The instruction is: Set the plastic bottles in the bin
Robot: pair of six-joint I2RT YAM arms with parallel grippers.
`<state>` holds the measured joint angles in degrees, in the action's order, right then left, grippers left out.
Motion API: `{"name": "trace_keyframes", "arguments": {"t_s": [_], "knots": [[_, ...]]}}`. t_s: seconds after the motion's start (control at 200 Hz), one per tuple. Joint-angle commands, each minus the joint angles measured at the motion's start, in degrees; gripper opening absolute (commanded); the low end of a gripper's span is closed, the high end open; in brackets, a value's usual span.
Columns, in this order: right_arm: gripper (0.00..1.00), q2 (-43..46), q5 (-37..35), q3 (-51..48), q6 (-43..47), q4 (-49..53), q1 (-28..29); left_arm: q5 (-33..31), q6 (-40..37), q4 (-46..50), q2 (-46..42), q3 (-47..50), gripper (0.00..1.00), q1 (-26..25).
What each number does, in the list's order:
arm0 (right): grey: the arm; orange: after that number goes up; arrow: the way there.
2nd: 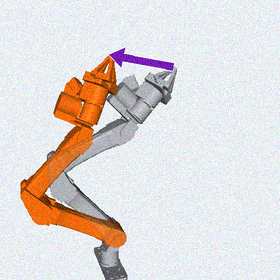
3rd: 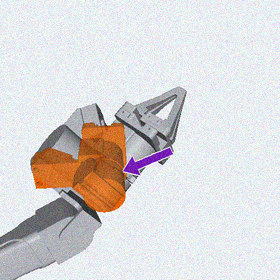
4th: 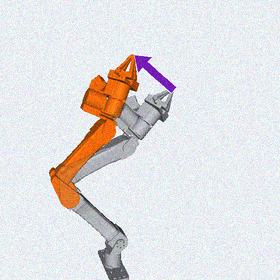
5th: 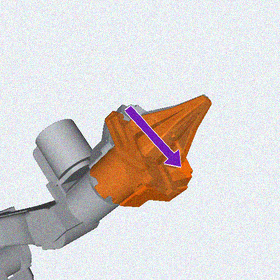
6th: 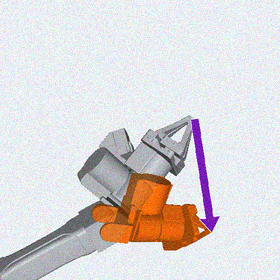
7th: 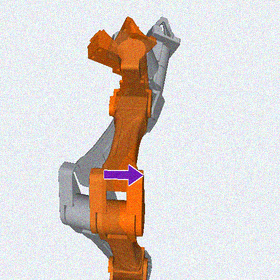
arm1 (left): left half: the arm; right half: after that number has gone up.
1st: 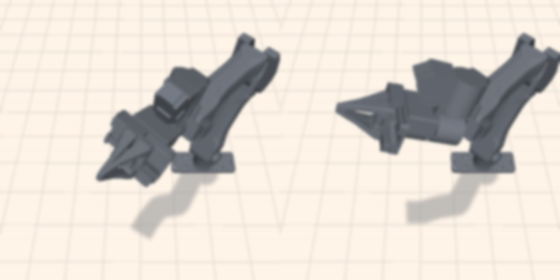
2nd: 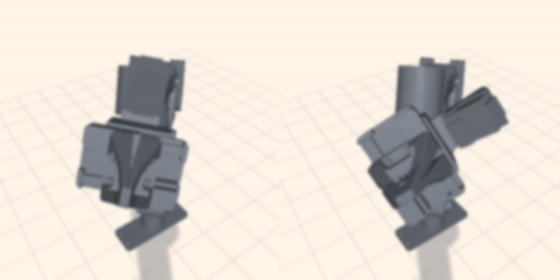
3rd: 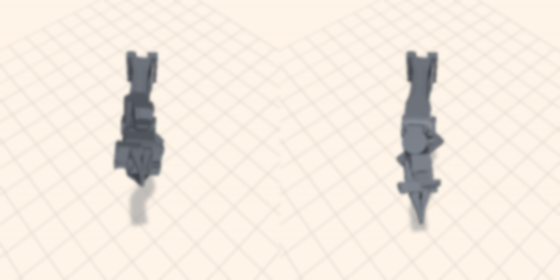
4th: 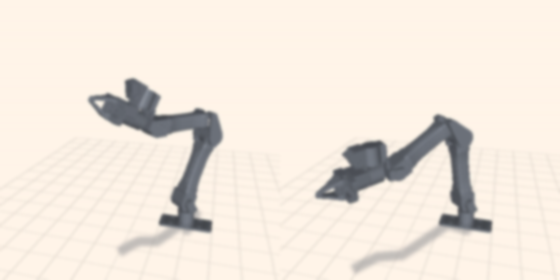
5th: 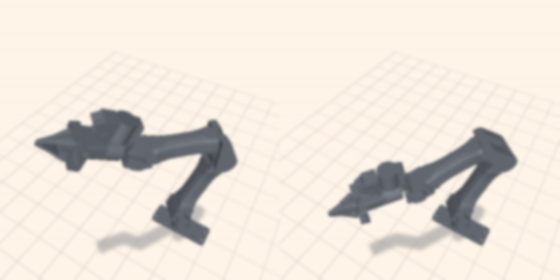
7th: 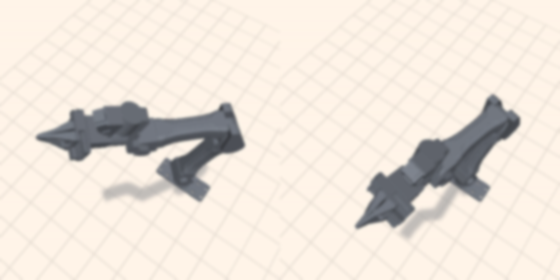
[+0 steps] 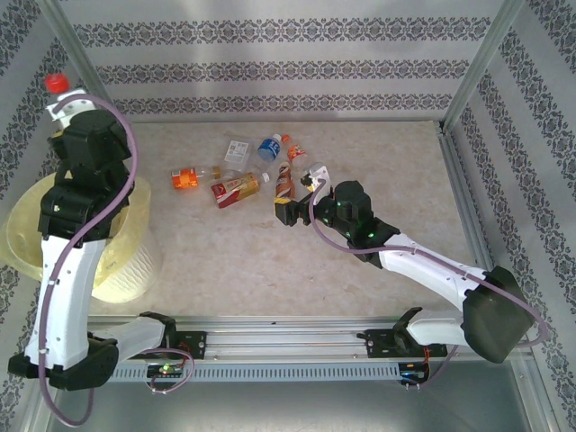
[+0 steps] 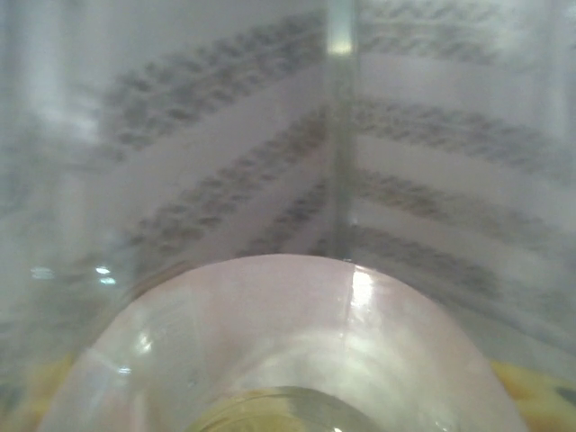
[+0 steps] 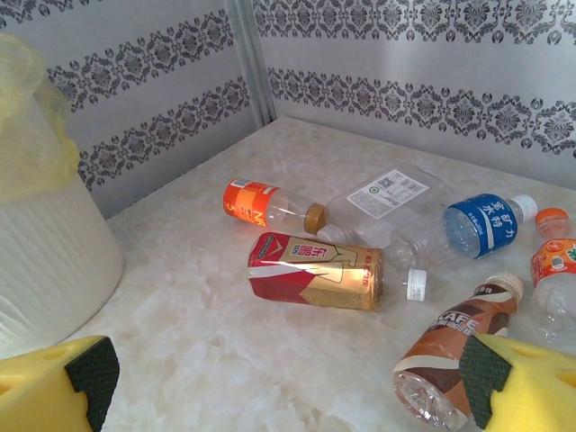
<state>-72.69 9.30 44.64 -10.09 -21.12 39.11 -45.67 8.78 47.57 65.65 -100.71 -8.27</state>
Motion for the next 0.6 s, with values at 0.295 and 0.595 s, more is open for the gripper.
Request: {"name": "trace_keyframes", "arguments": {"t_s": [0.295,0.595], "knots": [[0.98,0.3,0.5,2.0,0.0,-0.9,-0.7,17.7,8.4,12.9,0.2,2.9,0.63,18.7],[0.98,-0.9,1.2,2.8,-0.3,-0.6,-0.7,28.9,11.4,14.1,0.4,10.3,0.69,26.5]]}}
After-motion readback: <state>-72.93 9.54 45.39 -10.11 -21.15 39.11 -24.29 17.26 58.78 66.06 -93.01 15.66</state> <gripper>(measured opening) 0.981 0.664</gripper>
